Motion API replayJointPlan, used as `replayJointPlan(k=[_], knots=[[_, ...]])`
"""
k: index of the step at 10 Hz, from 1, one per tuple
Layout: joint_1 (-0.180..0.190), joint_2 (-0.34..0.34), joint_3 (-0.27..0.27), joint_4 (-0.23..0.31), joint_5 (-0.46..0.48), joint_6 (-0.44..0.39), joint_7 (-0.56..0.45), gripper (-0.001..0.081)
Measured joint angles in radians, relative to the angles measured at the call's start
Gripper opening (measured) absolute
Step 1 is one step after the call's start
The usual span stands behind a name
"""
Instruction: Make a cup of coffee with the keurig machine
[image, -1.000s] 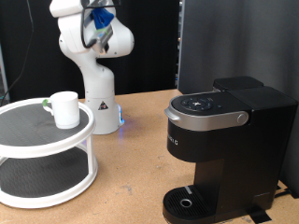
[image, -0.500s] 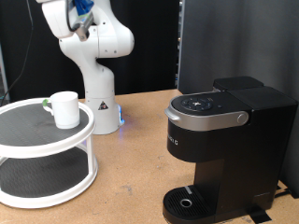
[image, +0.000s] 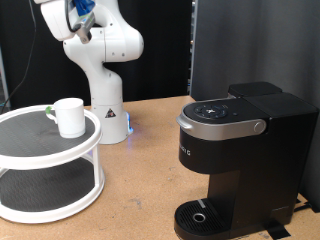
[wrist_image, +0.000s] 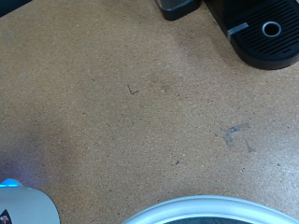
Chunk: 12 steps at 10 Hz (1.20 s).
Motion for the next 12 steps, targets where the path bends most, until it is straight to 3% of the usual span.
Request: replayJointPlan(k=[5,12], knots=[[-0.021,-0.029,-0.112,0.006,-0.011,-0.040,-0.113,0.0006],[-0.055,-0.037,-0.177,0.006,-0.136,-0.047,-0.192,0.0006]])
